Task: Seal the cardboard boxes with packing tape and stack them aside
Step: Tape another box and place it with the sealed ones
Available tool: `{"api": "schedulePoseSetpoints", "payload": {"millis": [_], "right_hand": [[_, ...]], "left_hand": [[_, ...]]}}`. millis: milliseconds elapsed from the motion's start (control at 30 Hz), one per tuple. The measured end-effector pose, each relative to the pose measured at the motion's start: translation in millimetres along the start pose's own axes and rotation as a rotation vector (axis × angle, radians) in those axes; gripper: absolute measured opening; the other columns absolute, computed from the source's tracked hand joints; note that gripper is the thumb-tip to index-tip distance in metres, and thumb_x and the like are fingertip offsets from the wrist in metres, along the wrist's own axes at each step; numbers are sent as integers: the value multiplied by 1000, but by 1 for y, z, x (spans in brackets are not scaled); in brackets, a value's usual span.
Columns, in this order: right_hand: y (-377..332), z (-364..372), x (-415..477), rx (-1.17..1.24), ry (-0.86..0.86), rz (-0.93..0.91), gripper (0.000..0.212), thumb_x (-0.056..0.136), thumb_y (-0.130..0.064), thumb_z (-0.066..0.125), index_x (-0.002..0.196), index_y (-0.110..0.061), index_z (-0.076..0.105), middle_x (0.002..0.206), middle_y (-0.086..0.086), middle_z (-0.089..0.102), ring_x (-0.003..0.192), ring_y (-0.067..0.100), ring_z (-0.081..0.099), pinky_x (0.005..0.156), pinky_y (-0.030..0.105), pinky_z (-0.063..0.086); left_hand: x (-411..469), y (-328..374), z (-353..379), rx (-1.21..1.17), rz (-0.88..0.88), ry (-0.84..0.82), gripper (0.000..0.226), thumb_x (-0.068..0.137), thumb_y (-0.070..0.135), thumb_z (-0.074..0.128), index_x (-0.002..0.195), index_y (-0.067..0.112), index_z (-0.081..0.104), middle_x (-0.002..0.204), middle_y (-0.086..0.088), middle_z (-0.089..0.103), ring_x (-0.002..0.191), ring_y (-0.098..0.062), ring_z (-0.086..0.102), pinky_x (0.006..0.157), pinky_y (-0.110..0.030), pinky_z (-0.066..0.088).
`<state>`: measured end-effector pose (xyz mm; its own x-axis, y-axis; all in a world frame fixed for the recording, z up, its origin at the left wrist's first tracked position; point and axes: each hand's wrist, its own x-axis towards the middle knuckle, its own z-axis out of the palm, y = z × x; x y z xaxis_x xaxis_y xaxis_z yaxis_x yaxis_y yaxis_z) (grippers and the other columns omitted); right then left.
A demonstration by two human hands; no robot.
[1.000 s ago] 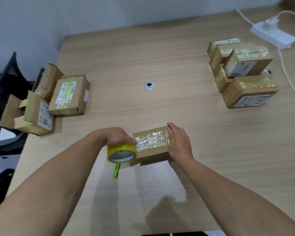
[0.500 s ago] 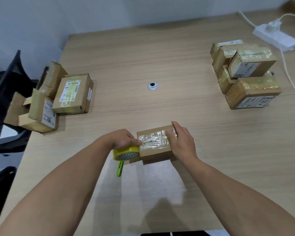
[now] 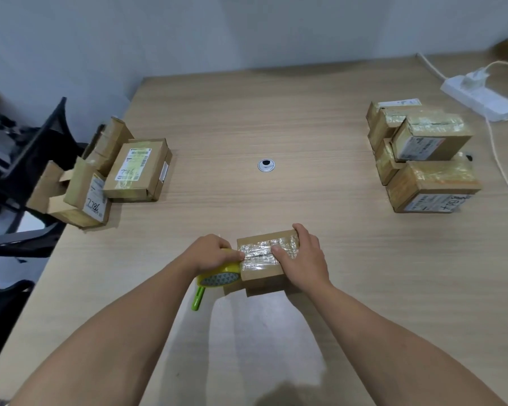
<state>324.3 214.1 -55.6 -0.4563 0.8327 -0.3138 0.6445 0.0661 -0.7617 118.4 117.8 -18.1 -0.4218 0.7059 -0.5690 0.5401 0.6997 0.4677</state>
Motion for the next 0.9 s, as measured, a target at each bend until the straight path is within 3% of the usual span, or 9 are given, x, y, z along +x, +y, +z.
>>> {"api": "schedulePoseSetpoints", "payload": {"millis": [100, 300, 367, 500, 700, 900], "right_hand": [[8, -10, 0, 28, -26, -39, 70, 95, -56, 57, 154, -34, 27, 154, -4, 34, 135, 19, 43, 100, 33, 39], [15, -20, 4, 104, -30, -30, 55, 102, -47, 48, 152, -33, 31, 150, 1, 41, 133, 22, 44, 94, 30, 33], [16, -22, 5, 140, -34, -23, 55, 102, -46, 48, 152, -31, 30, 150, 1, 40, 134, 22, 43, 94, 30, 33], [25, -28, 11, 220, -21, 4, 53, 103, -43, 48, 152, -29, 32, 152, 1, 39, 138, 21, 40, 97, 28, 32], [30, -25, 20, 391, -20, 67, 51, 104, -45, 44, 152, -32, 32, 153, 0, 42, 138, 24, 42, 106, 35, 38], [29, -14, 23, 480, -10, 99, 52, 107, -43, 37, 156, -31, 27, 158, 0, 34, 141, 19, 36, 101, 27, 30]], "left_hand": [[-10, -1, 6, -198, 41, 84, 37, 83, 51, 71, 61, 22, 66, 66, 4, 58, 70, -18, 55, 63, -30, 39], [-24, -2, 5, -502, 109, 115, 63, 67, 67, 67, 69, 5, 60, 74, -7, 53, 69, -18, 52, 69, -32, 38], [-25, 1, 2, -573, 130, 106, 62, 64, 66, 70, 66, 5, 57, 74, -9, 49, 69, -18, 51, 70, -31, 38], [-23, 10, -12, -552, 147, -4, 50, 63, 65, 71, 54, 20, 51, 63, -2, 45, 61, -15, 50, 63, -27, 39], [-17, 40, -40, -516, 255, -74, 45, 70, 51, 73, 50, 21, 46, 56, 4, 38, 56, -12, 40, 61, -30, 29], [-12, 59, -55, -488, 310, -69, 44, 67, 54, 72, 56, 19, 49, 61, 0, 36, 60, -14, 38, 63, -32, 28]]}}
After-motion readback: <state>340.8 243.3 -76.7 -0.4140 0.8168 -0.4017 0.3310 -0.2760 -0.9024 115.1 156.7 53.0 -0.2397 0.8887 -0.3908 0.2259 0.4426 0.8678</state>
